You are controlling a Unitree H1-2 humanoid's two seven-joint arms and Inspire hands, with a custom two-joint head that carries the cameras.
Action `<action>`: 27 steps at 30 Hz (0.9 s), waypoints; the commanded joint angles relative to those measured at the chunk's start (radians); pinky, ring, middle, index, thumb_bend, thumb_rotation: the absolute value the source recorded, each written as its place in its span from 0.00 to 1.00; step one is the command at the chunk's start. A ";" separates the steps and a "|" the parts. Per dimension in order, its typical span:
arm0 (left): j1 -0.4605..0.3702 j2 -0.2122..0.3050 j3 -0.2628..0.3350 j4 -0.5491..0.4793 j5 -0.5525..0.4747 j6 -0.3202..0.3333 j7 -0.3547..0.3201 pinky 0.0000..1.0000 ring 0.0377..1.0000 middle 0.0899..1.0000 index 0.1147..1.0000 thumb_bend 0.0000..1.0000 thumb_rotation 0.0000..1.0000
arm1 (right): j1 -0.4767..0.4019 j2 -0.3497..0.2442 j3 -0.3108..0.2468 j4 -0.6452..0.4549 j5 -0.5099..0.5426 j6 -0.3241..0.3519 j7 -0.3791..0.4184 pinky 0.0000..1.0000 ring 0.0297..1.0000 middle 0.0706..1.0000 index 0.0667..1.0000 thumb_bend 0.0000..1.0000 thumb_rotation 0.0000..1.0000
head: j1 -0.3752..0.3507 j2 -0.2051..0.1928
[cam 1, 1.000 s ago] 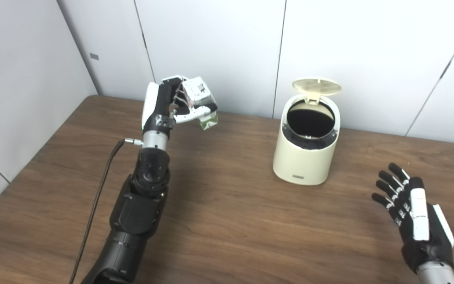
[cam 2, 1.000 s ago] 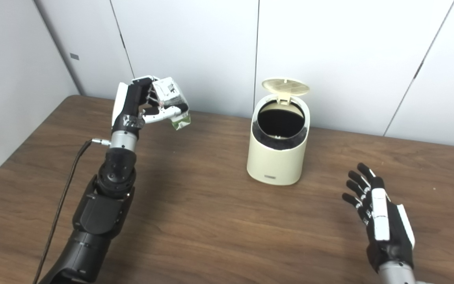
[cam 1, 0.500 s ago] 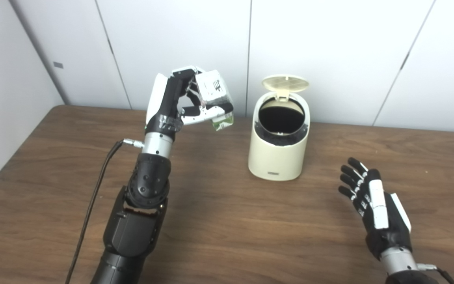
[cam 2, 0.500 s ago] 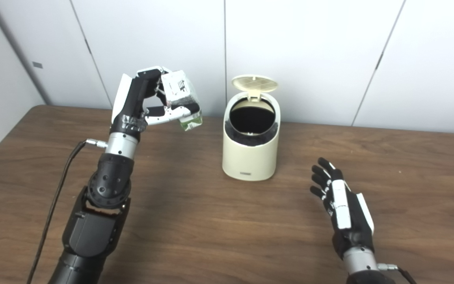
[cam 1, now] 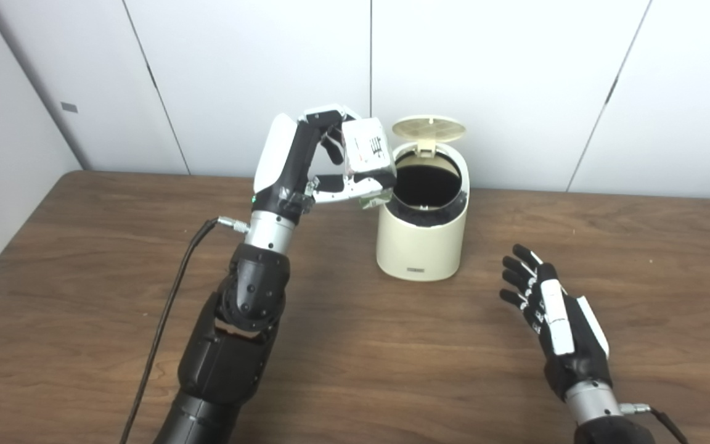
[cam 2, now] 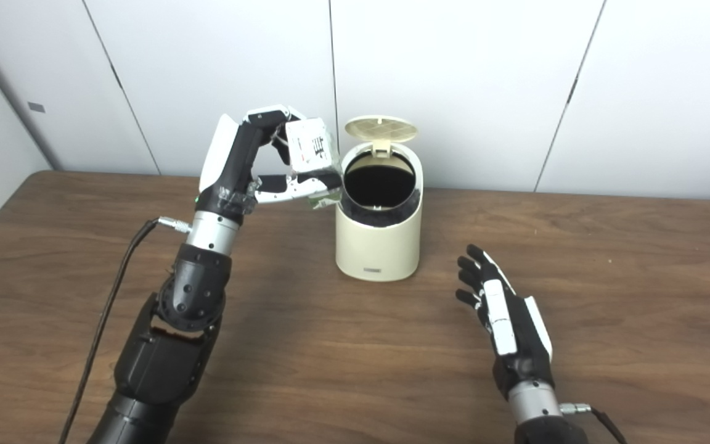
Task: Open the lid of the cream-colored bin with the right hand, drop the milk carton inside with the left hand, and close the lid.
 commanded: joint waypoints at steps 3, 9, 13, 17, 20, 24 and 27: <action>-0.080 -0.010 -0.010 0.025 0.079 -0.138 0.092 0.37 0.41 0.44 0.43 0.48 0.00 | -0.024 0.012 0.013 -0.009 -0.021 -0.060 -0.010 0.82 0.88 0.87 0.91 0.54 1.00 | -0.009 -0.004; -0.104 -0.008 -0.016 0.076 0.151 -0.270 0.167 0.40 0.42 0.45 0.42 0.48 0.00 | -0.027 0.026 0.020 0.005 -0.018 -0.061 -0.012 0.85 0.90 0.88 0.94 0.52 1.00 | -0.016 -0.009; -0.114 -0.007 -0.021 0.088 0.189 -0.316 0.190 0.40 0.40 0.45 0.43 0.48 0.00 | -0.031 0.028 0.022 0.017 -0.024 -0.070 -0.015 0.85 0.90 0.89 0.94 0.52 1.00 | -0.019 -0.011; -0.119 -0.018 -0.023 0.116 0.173 -0.332 0.193 0.41 0.40 0.44 0.43 0.48 0.00 | -0.029 0.026 0.026 0.021 -0.034 -0.072 -0.019 0.85 0.90 0.89 0.95 0.53 1.00 | -0.022 -0.013; -0.127 -0.010 -0.047 0.141 0.155 -0.335 0.206 0.39 0.39 0.43 0.44 0.48 0.00 | -0.028 0.027 0.029 0.016 -0.041 -0.070 -0.021 0.85 0.90 0.89 0.95 0.53 1.00 | -0.023 -0.013; -0.141 0.012 -0.091 0.178 0.151 -0.336 0.247 0.37 0.40 0.44 0.43 0.48 0.00 | -0.028 0.029 0.034 0.016 -0.050 -0.071 -0.025 0.84 0.90 0.89 0.95 0.52 1.00 | -0.027 -0.013; -0.151 0.025 -0.122 0.211 0.145 -0.336 0.279 0.38 0.41 0.44 0.42 0.48 0.00 | -0.029 0.032 0.035 0.018 -0.049 -0.071 -0.025 0.85 0.90 0.89 0.95 0.53 1.00 | -0.034 -0.018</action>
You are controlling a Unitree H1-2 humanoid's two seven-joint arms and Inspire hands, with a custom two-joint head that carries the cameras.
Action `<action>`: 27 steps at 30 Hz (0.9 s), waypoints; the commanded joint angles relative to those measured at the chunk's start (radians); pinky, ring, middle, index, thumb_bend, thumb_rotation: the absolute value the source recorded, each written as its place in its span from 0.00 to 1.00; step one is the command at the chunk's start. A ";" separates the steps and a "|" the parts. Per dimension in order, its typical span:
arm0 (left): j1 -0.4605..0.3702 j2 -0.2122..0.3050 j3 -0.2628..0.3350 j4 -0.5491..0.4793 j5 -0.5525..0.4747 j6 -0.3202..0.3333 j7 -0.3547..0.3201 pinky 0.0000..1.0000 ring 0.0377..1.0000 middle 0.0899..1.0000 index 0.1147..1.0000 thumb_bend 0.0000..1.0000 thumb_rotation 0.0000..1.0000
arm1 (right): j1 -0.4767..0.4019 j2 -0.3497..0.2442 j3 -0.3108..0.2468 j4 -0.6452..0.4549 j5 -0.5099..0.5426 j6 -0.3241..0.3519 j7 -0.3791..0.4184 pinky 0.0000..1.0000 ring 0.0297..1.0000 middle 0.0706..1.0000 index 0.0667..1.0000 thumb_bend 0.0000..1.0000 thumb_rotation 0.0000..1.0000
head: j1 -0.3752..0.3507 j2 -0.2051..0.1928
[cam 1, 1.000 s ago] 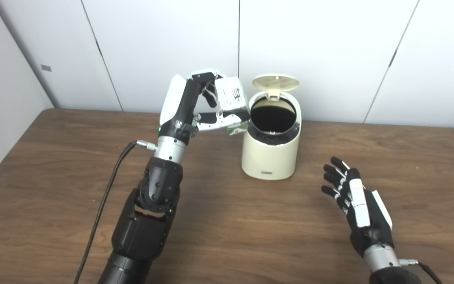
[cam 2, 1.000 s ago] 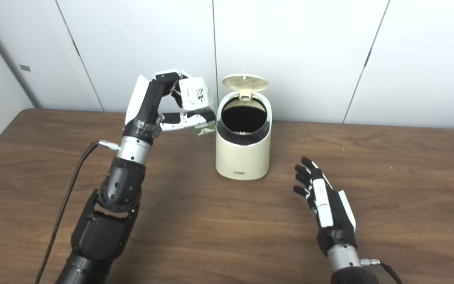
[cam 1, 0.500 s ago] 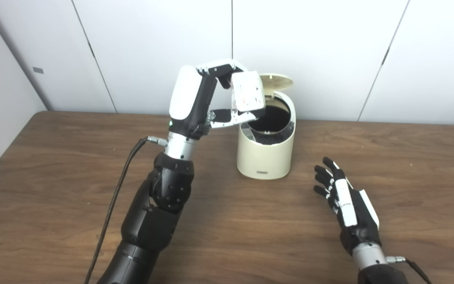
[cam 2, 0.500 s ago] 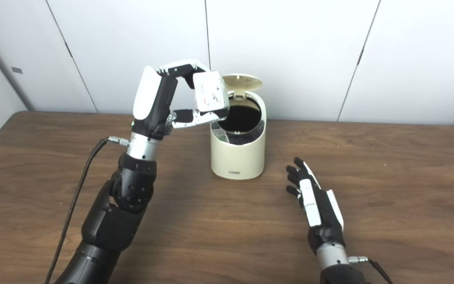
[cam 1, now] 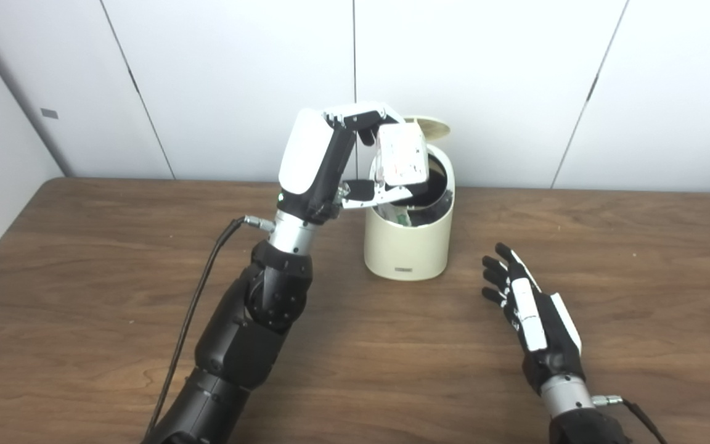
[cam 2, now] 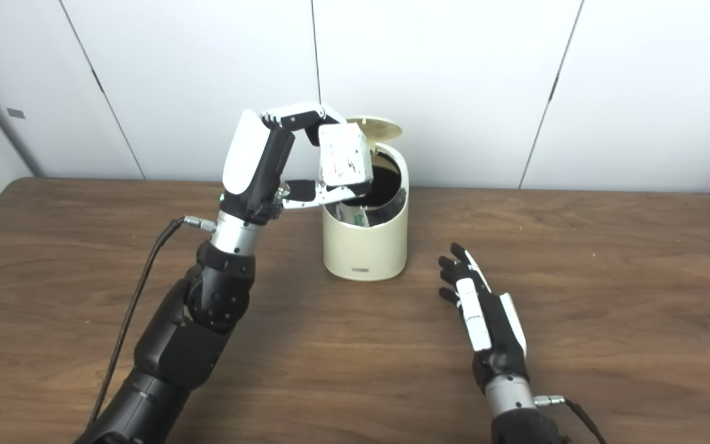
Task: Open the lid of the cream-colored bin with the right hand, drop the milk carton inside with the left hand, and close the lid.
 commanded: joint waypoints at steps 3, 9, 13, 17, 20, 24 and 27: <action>-0.082 0.030 -0.045 0.030 -0.034 -0.023 0.093 0.39 0.42 0.45 0.41 0.48 0.00 | -0.023 0.014 0.008 -0.017 -0.008 -0.034 -0.004 0.85 0.90 0.89 0.95 0.52 1.00 | -0.007 -0.010; -0.107 0.071 -0.132 0.098 -0.043 -0.023 0.186 0.38 0.42 0.45 0.42 0.48 0.00 | -0.024 0.023 0.020 -0.005 -0.033 -0.051 -0.016 0.82 0.88 0.88 0.94 0.52 1.00 | -0.017 -0.016; -0.127 0.092 -0.180 0.144 -0.039 -0.023 0.253 0.38 0.42 0.45 0.42 0.48 0.00 | -0.025 0.031 0.029 -0.001 -0.046 -0.057 -0.025 0.79 0.87 0.87 0.93 0.53 1.00 | -0.021 -0.022; -0.163 0.121 -0.251 0.198 -0.049 -0.023 0.351 0.38 0.41 0.45 0.42 0.48 0.00 | -0.024 0.037 0.038 0.000 -0.050 -0.056 -0.031 0.80 0.88 0.88 0.94 0.55 1.00 | -0.026 -0.027; -0.187 0.133 -0.292 0.234 -0.064 -0.023 0.404 0.38 0.42 0.45 0.42 0.48 0.00 | -0.022 0.035 0.045 -0.001 -0.054 -0.059 -0.029 0.81 0.88 0.88 0.94 0.56 1.00 | -0.032 -0.029; -0.212 0.139 -0.329 0.273 -0.075 -0.023 0.453 0.39 0.41 0.45 0.42 0.48 0.00 | -0.015 0.036 0.052 -0.008 -0.058 -0.057 -0.031 0.81 0.88 0.88 0.94 0.55 1.00 | -0.036 -0.028; -0.223 0.140 -0.347 0.291 -0.082 -0.023 0.472 0.39 0.41 0.45 0.42 0.48 0.00 | -0.012 0.042 0.051 -0.013 -0.061 -0.052 -0.037 0.82 0.89 0.88 0.94 0.55 1.00 | -0.038 -0.026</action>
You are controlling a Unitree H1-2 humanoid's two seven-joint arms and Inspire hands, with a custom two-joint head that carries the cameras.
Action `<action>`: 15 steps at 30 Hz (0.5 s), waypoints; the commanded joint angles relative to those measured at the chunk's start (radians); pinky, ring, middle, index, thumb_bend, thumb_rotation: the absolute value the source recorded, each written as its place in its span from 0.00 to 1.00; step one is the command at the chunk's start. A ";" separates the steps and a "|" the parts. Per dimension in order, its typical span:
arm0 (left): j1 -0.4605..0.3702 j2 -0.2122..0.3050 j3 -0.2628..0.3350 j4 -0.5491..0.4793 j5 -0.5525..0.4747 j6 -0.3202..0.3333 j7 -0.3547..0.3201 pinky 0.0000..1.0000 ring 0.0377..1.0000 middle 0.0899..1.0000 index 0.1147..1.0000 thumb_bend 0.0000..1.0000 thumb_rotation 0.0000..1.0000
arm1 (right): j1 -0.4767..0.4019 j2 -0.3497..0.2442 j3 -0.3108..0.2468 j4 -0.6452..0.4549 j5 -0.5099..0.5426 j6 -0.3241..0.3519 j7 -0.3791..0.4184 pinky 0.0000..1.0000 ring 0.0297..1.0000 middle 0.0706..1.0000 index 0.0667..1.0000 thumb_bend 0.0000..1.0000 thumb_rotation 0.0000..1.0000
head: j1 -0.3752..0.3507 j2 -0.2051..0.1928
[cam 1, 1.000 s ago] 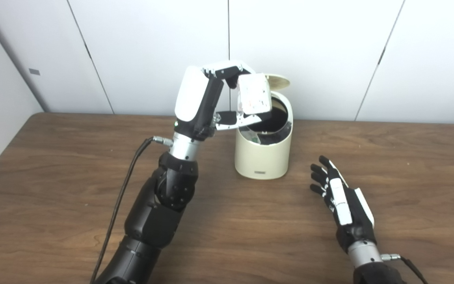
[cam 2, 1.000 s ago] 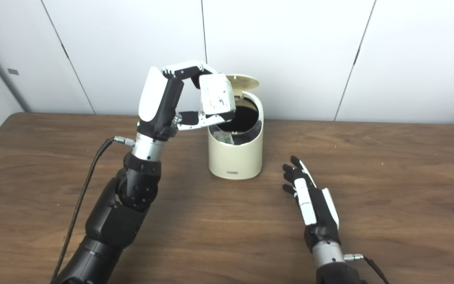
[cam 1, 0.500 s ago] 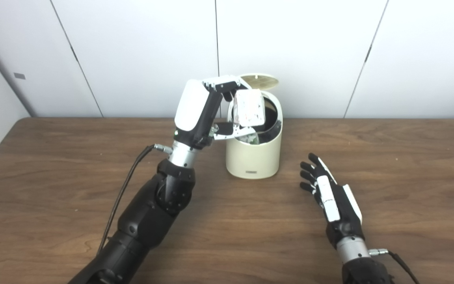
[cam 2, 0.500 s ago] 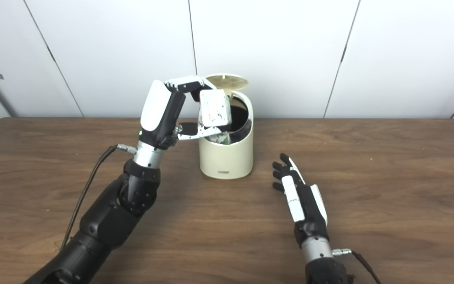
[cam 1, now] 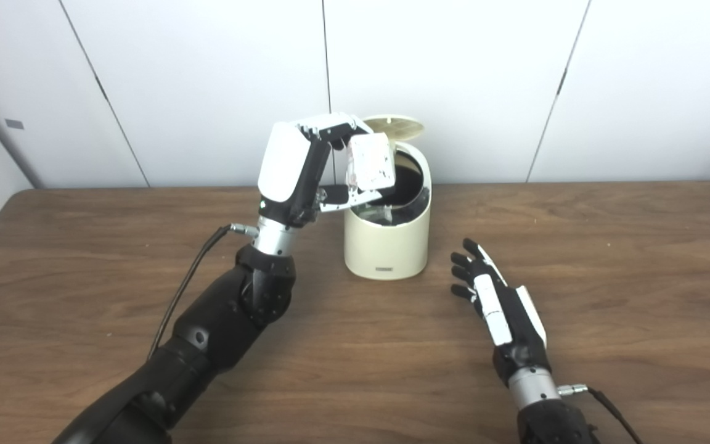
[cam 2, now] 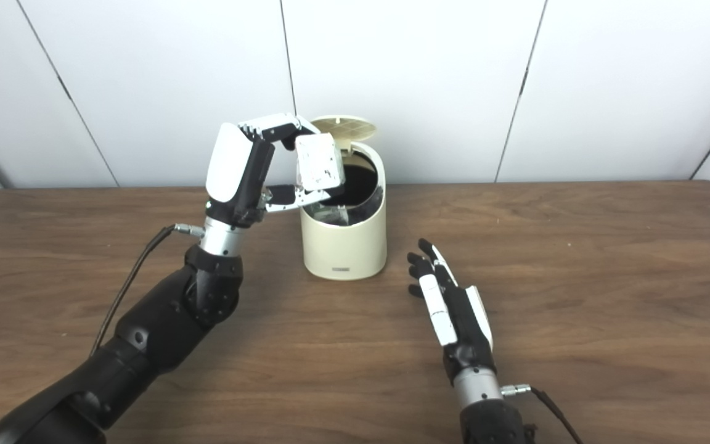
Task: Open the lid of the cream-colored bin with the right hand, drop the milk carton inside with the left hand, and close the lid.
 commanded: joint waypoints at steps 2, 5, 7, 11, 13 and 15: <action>-0.074 0.009 -0.010 -0.002 -0.012 -0.018 0.049 0.39 0.41 0.44 0.42 0.48 0.00 | -0.012 0.014 0.009 -0.025 -0.006 -0.037 0.000 0.82 0.88 0.88 0.94 0.54 1.00 | -0.004 0.002; -0.078 0.012 -0.025 0.009 -0.021 -0.018 0.056 0.39 0.42 0.44 0.42 0.48 0.00 | -0.011 0.011 0.010 -0.023 -0.009 -0.045 0.001 0.81 0.88 0.88 0.94 0.55 1.00 | -0.004 0.002; -0.077 0.012 -0.032 0.011 -0.029 -0.018 0.055 0.39 0.42 0.44 0.42 0.48 0.00 | -0.011 0.011 0.009 -0.024 -0.007 -0.045 0.003 0.81 0.88 0.88 0.94 0.56 1.00 | -0.004 0.002; -0.069 0.003 -0.022 0.012 -0.033 -0.018 0.038 0.39 0.42 0.44 0.42 0.48 0.00 | -0.009 0.012 0.008 -0.026 -0.009 -0.042 0.001 0.81 0.88 0.88 0.95 0.55 1.00 | -0.004 0.007; -0.065 -0.002 -0.020 0.008 -0.043 -0.018 0.029 0.38 0.42 0.44 0.42 0.48 0.00 | -0.007 0.013 0.010 -0.032 -0.011 -0.037 0.000 0.81 0.88 0.88 0.94 0.54 1.00 | -0.004 0.009; -0.062 -0.007 -0.018 0.004 -0.056 -0.018 0.018 0.38 0.42 0.44 0.42 0.48 0.00 | -0.007 0.012 0.011 -0.034 -0.014 -0.035 0.001 0.81 0.88 0.88 0.95 0.55 1.00 | -0.004 0.009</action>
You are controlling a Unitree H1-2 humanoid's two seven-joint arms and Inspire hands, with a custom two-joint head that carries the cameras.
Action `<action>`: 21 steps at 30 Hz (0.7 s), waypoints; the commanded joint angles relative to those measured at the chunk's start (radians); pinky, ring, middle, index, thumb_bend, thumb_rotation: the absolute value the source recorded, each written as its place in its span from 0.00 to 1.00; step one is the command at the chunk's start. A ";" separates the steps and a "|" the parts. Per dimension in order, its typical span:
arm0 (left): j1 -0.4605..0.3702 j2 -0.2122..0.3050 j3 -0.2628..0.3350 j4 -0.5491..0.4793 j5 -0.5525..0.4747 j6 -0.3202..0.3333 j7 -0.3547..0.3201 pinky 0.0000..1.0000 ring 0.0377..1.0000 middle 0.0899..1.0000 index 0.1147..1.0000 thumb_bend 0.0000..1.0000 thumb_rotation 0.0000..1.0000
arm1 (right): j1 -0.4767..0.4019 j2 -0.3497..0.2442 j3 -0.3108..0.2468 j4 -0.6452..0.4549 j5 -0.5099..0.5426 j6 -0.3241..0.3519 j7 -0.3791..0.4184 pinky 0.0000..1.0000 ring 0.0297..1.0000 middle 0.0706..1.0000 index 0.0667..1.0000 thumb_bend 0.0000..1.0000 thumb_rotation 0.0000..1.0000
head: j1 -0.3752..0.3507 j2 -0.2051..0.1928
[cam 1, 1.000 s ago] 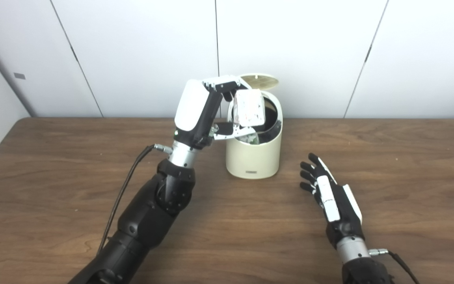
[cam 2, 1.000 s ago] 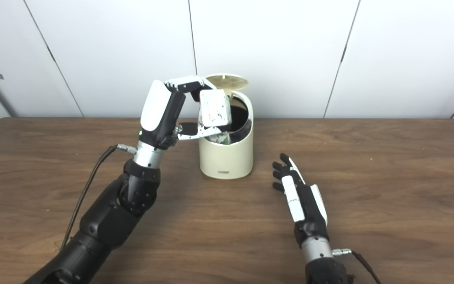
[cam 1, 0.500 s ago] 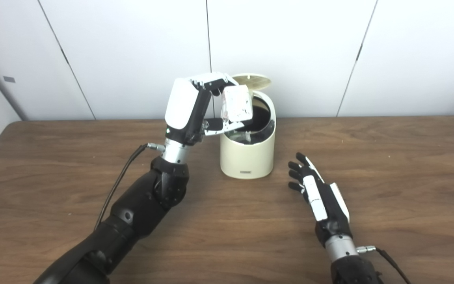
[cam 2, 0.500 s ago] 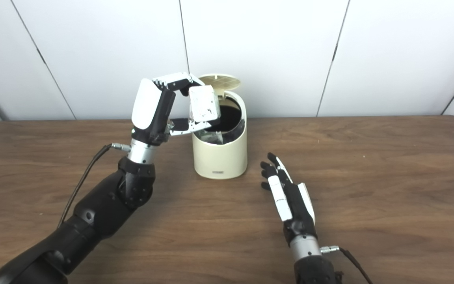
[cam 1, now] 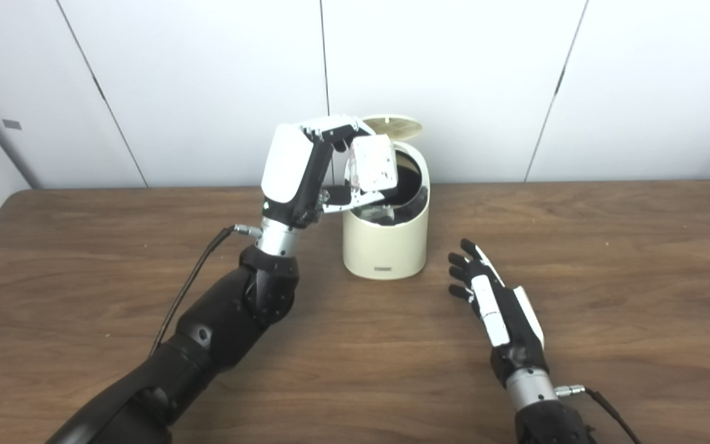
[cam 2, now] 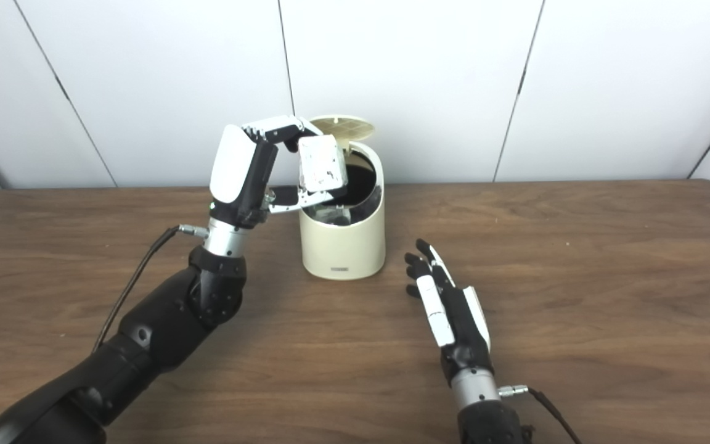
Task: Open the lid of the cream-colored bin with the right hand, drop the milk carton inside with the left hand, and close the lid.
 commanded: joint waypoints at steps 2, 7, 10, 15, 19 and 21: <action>-0.044 -0.008 0.020 -0.026 -0.022 -0.018 -0.005 0.38 0.42 0.44 0.42 0.48 0.00 | -0.015 0.009 0.008 -0.029 -0.009 -0.031 0.002 0.81 0.88 0.88 0.95 0.55 1.00 | 0.000 0.004; -0.036 -0.025 0.031 -0.033 -0.021 -0.018 -0.022 0.37 0.41 0.44 0.42 0.48 0.00 | -0.015 0.010 0.009 -0.030 -0.012 -0.029 0.001 0.81 0.88 0.88 0.95 0.55 1.00 | -0.001 0.007; -0.031 -0.031 0.039 -0.033 -0.025 -0.018 -0.044 0.37 0.42 0.44 0.42 0.48 0.00 | -0.014 0.010 0.010 -0.031 -0.014 -0.030 0.001 0.81 0.88 0.88 0.95 0.54 1.00 | -0.001 0.007; -0.007 -0.053 0.104 -0.041 -0.036 -0.018 -0.163 0.37 0.42 0.45 0.41 0.48 0.00 | -0.016 0.010 0.012 -0.029 -0.017 -0.028 0.005 0.81 0.89 0.89 0.95 0.55 1.00 | -0.005 0.006; 0.010 -0.066 0.150 -0.051 -0.028 -0.018 -0.219 0.37 0.42 0.45 0.41 0.48 0.00 | -0.018 0.011 0.014 -0.033 -0.030 -0.019 0.000 0.80 0.88 0.88 0.94 0.55 1.00 | -0.005 0.008; 0.015 -0.070 0.165 -0.053 -0.016 -0.018 -0.234 0.37 0.42 0.45 0.41 0.48 0.00 | -0.018 0.012 0.015 -0.036 -0.038 -0.015 -0.002 0.80 0.88 0.87 0.94 0.54 1.00 | -0.006 0.010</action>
